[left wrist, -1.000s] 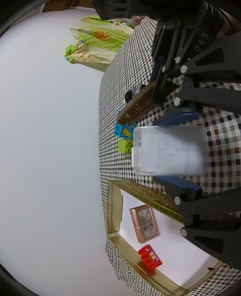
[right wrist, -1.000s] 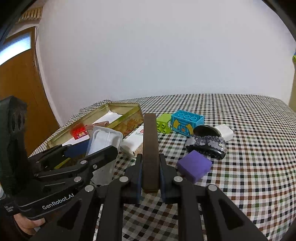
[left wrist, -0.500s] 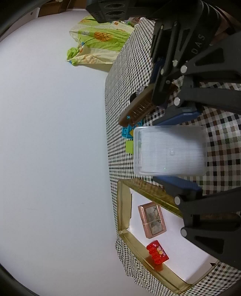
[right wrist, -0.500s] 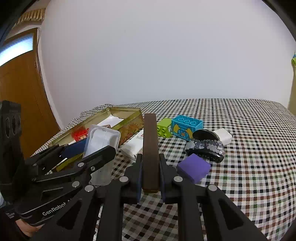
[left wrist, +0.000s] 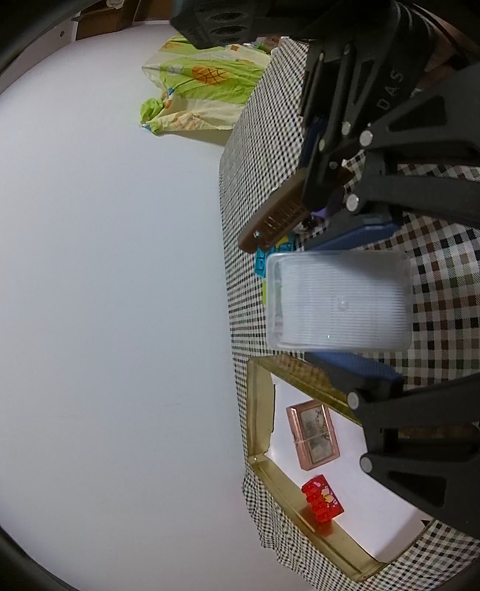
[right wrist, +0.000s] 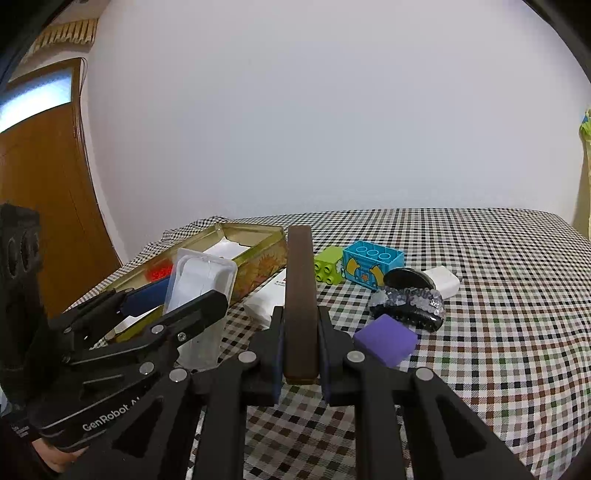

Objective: Organize rigid objects

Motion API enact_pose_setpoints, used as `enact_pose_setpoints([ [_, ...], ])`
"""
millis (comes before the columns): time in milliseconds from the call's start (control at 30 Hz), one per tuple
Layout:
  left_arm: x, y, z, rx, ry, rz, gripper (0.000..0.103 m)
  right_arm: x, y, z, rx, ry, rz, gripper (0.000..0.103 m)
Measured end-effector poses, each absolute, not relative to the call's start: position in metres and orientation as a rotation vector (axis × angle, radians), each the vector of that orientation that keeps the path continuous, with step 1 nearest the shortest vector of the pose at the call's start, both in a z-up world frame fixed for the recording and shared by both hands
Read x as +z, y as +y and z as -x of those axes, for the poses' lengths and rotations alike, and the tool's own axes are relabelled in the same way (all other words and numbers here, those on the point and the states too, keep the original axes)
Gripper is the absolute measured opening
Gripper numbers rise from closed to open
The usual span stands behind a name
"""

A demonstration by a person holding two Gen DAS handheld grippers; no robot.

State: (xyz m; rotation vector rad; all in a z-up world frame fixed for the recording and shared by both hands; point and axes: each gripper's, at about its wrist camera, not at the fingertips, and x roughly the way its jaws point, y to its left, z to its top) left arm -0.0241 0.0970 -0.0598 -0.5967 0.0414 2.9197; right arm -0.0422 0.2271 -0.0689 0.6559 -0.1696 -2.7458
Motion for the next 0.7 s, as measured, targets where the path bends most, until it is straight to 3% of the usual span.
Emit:
enact_pose_setpoints([
  [700, -0.055, 0.105, 0.007, 2.953, 0.102, 0.450, 0.051, -0.068, 0.224, 0.040, -2.766, -0.147, -0.547, 0.017],
])
